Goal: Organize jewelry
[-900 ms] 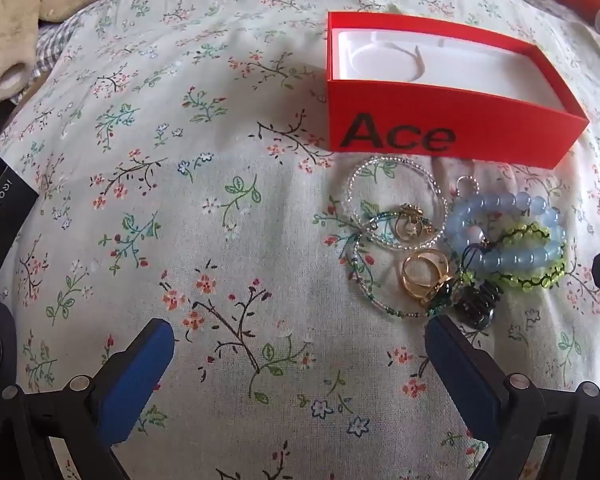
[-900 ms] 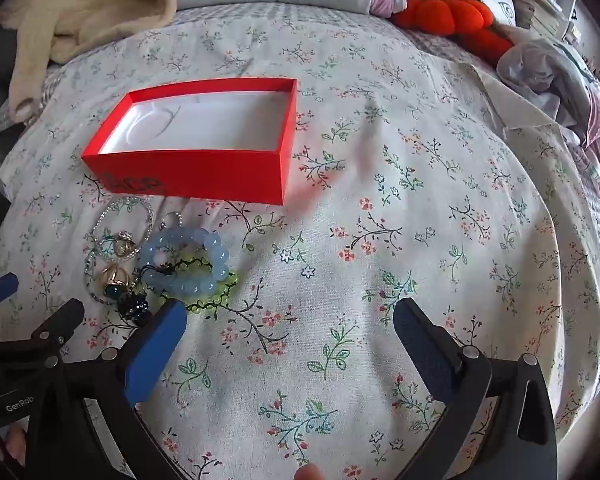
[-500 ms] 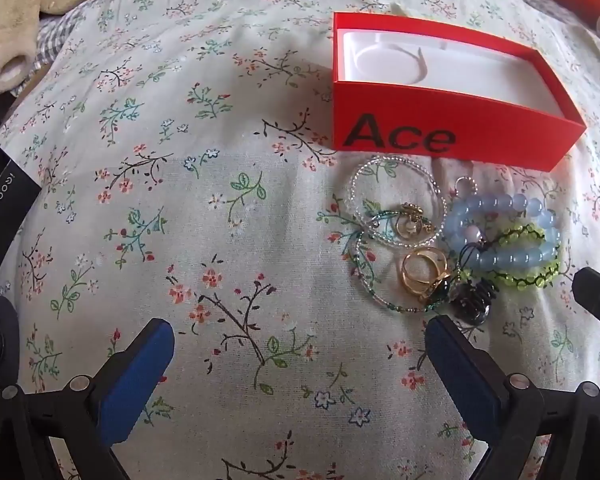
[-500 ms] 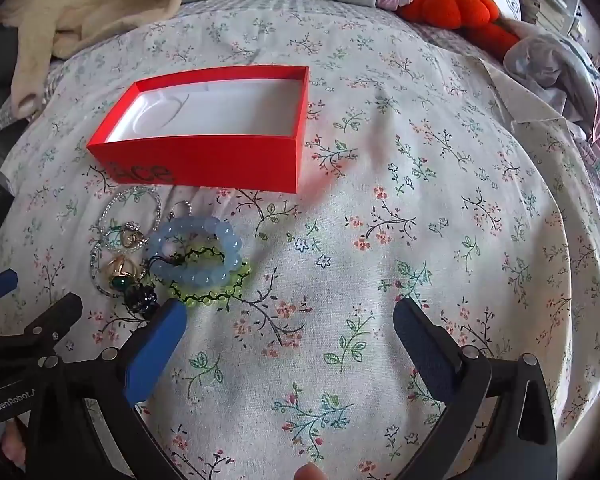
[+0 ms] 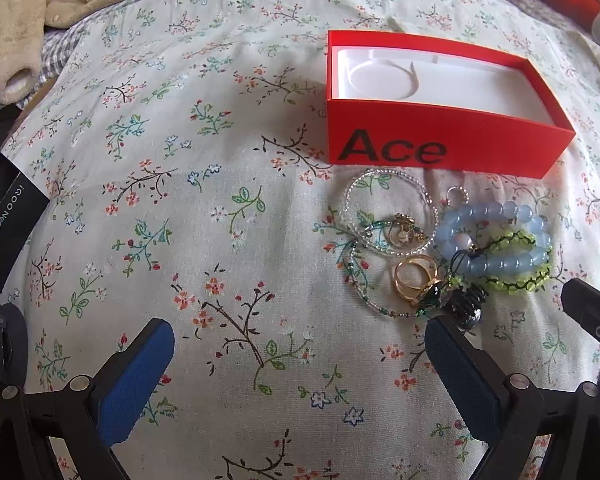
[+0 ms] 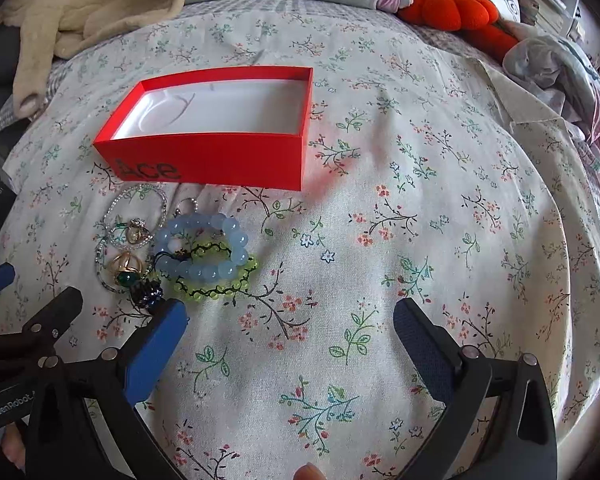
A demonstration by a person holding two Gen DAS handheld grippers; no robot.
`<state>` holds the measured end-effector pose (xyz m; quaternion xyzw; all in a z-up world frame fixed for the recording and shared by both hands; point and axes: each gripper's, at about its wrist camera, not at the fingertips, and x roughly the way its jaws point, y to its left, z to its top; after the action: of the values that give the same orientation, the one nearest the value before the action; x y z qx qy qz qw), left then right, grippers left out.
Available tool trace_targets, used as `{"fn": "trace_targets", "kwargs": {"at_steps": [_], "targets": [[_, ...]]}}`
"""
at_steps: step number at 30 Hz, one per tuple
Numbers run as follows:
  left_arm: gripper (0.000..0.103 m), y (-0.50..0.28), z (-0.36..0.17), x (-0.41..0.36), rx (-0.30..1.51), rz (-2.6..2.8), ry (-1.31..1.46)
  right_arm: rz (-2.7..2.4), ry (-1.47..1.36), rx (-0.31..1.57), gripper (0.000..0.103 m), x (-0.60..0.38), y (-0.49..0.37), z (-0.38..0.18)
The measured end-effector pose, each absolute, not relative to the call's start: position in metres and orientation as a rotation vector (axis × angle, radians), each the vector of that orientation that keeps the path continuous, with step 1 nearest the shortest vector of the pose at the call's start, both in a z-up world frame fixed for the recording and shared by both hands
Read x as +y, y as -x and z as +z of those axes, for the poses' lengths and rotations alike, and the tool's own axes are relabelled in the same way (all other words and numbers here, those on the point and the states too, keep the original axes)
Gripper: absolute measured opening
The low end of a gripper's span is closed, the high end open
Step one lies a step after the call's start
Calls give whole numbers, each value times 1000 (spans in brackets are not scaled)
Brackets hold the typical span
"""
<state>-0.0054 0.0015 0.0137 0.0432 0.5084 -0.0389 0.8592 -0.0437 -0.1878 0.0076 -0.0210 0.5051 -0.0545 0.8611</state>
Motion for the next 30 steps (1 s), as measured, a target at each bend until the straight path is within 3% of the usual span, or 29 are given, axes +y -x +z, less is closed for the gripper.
{"fn": "trace_targets", "kwargs": {"at_steps": [30], "targets": [[103, 4, 12, 5, 1072, -99, -77, -107, 28, 1060, 103, -186, 45, 8]]}}
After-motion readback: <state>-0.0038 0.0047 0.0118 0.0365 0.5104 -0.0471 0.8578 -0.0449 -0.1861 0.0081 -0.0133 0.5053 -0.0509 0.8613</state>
